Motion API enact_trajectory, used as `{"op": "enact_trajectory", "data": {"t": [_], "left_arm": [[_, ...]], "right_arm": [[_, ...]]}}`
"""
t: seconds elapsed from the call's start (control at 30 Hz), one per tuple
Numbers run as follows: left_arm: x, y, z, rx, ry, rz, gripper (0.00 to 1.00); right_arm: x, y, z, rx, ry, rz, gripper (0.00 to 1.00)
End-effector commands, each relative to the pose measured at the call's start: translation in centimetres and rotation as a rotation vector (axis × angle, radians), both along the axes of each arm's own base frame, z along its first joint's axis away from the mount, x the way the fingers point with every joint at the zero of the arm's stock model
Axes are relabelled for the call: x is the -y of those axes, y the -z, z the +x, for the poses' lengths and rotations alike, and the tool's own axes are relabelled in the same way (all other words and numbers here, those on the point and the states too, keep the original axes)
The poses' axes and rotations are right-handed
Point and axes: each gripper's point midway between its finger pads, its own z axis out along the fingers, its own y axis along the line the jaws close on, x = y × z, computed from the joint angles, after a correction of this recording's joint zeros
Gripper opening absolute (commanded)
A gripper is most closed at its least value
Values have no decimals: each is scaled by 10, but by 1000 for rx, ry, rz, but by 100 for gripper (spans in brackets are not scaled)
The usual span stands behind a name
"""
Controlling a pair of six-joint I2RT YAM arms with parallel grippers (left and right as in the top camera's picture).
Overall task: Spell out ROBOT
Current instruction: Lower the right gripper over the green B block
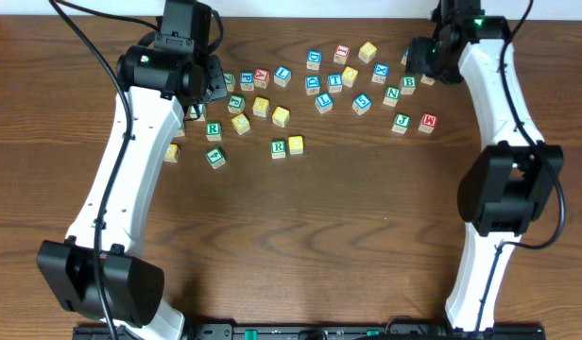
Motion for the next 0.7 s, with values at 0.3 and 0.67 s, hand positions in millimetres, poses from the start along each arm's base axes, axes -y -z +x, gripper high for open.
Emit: {"op": "enact_trajectory", "data": {"t": [0.3, 0.67], "left_arm": [[-2, -5, -1, 11, -1, 2, 55], [-2, -5, -1, 11, -1, 2, 54]], "right_arm": [[0, 59, 17, -35, -49, -45, 57], [0, 86, 25, -40, -72, -64, 51]]}}
